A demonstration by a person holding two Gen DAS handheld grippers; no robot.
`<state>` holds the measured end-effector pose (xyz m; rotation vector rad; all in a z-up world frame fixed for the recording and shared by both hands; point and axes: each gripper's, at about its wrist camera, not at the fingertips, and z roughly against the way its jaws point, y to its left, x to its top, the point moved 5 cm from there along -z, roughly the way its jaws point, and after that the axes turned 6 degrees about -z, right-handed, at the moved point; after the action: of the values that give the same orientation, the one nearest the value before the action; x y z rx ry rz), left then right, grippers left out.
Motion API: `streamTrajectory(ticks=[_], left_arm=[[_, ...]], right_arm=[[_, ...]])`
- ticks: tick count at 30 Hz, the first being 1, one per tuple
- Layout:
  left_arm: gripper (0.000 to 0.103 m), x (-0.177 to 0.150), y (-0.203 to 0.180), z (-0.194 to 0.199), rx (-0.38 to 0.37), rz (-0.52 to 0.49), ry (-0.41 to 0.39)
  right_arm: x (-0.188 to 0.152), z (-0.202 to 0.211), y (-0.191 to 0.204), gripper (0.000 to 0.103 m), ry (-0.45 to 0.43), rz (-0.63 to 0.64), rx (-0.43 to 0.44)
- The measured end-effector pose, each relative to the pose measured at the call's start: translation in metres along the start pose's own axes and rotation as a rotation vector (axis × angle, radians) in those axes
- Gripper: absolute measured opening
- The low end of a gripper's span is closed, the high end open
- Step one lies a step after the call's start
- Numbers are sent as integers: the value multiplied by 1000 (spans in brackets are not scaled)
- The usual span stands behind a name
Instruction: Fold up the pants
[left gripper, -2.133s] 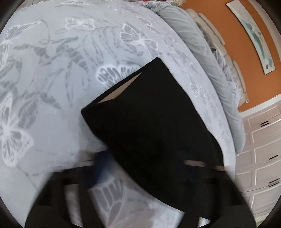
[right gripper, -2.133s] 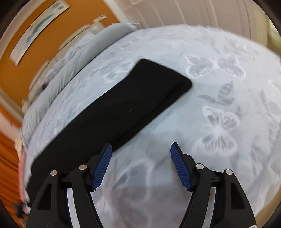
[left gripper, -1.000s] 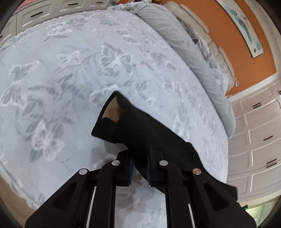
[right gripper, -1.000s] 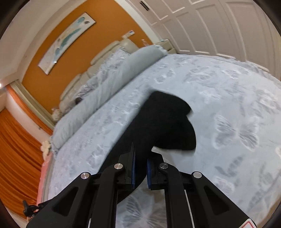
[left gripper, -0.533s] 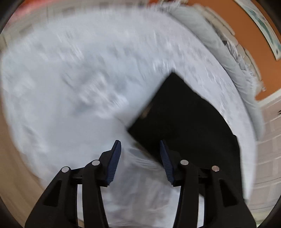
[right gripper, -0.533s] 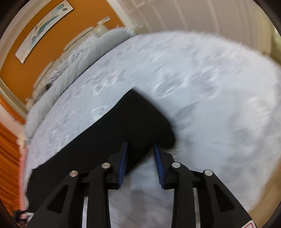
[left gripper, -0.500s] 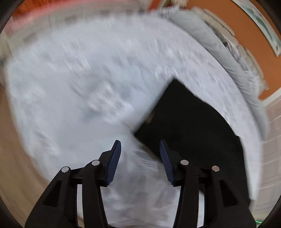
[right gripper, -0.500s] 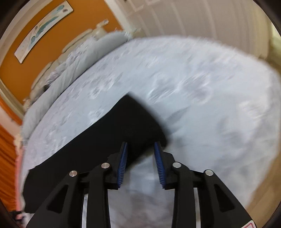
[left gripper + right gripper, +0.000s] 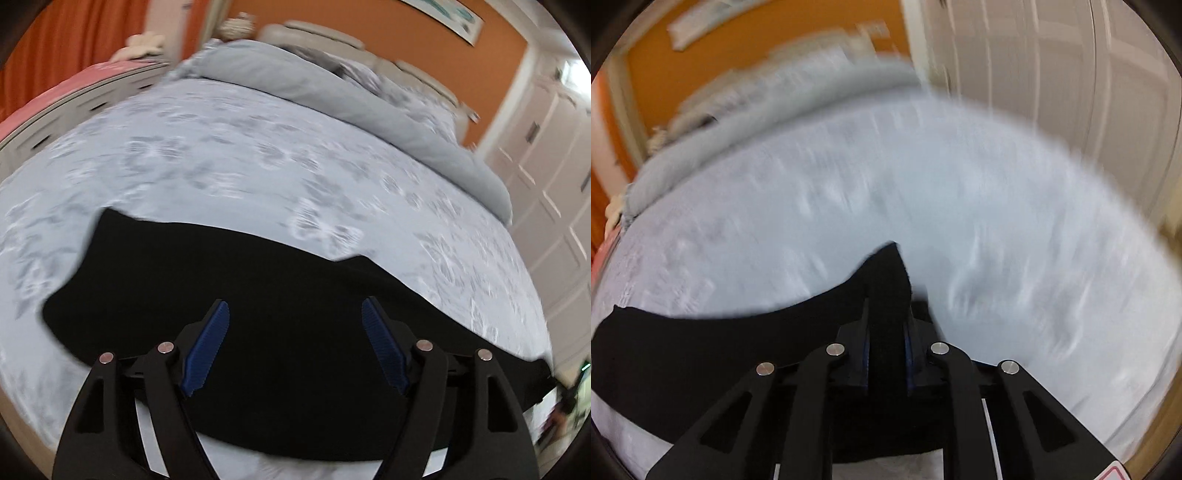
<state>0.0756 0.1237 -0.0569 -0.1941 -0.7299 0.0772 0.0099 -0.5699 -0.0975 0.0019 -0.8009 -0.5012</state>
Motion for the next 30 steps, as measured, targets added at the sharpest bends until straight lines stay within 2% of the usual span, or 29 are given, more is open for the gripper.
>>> streamTrajectory(ticks=[1,2,3,4,5,6,8,9,10,12,13,15,17,18,19,20,21,24,25,26,27,28,29,30], left_arm=[[72,-1,-9,-12,-4,-20,13],[72,-3,-20,-26,-6,-35,25],[72,-6,-26,-36,-8,-42,35],[72,-9,-31,-46,-11,-47,46],[72,-17,-39,-54,-18,-56,66],[72,-23,-45,-59,-27,-63,78],[72,-34,-50,-65,-45,-80,95],[72,-38,-51,-66,-45,-88,98],[72,-39,-51,-68,-47,-94,100],[72,-39,-51,-67,-53,-84,92],[72,-39,-52,-67,-59,-76,82],[72,-39,-52,-64,-70,-65,66],[72,-37,-53,-59,-93,-62,51],[73,-36,-53,-56,-98,-66,43],[73,-37,-55,-56,-101,-75,35],[73,-35,-55,-54,-101,-82,33],[73,-34,-56,-55,-98,-92,34],[73,-34,-56,-56,-67,-112,28],[73,-34,-56,-55,-51,-125,19],[73,-33,-56,-54,-38,-134,12],[73,-32,-55,-54,-33,-140,10],[73,-31,-55,-55,-33,-142,12],[73,-31,-55,-57,-43,-133,21],[73,-31,-55,-59,-57,-125,29]], right_arm=[[2,2,-1,18,-16,18,-23],[1,-5,-10,19,-1,31,-92],[-3,-17,-20,22,45,39,-156],[-16,-34,-41,22,128,35,-254],[-24,-37,-56,22,157,4,-297],[-29,-31,-65,23,144,-46,-280],[-38,0,-77,32,60,-185,-140],[-41,8,-79,46,50,-222,-108],[-48,17,-81,54,41,-273,-55],[-60,22,-81,65,63,-357,38],[-69,17,-81,67,104,-420,109],[-85,9,-82,67,158,-524,175],[-84,12,-78,70,102,-538,174],[-82,8,-73,69,106,-553,205],[-80,-1,-63,53,130,-570,262],[-77,-9,-53,31,146,-565,270],[-71,-16,-42,17,154,-545,276],[-48,7,-27,17,19,-459,250],[-44,15,-27,21,-14,-415,217],[-49,10,-32,26,-1,-402,182],[-54,5,-39,40,27,-407,154],[-66,-8,-54,43,81,-440,92],[-74,-12,-65,40,92,-484,101],[-79,-4,-72,41,43,-544,181]])
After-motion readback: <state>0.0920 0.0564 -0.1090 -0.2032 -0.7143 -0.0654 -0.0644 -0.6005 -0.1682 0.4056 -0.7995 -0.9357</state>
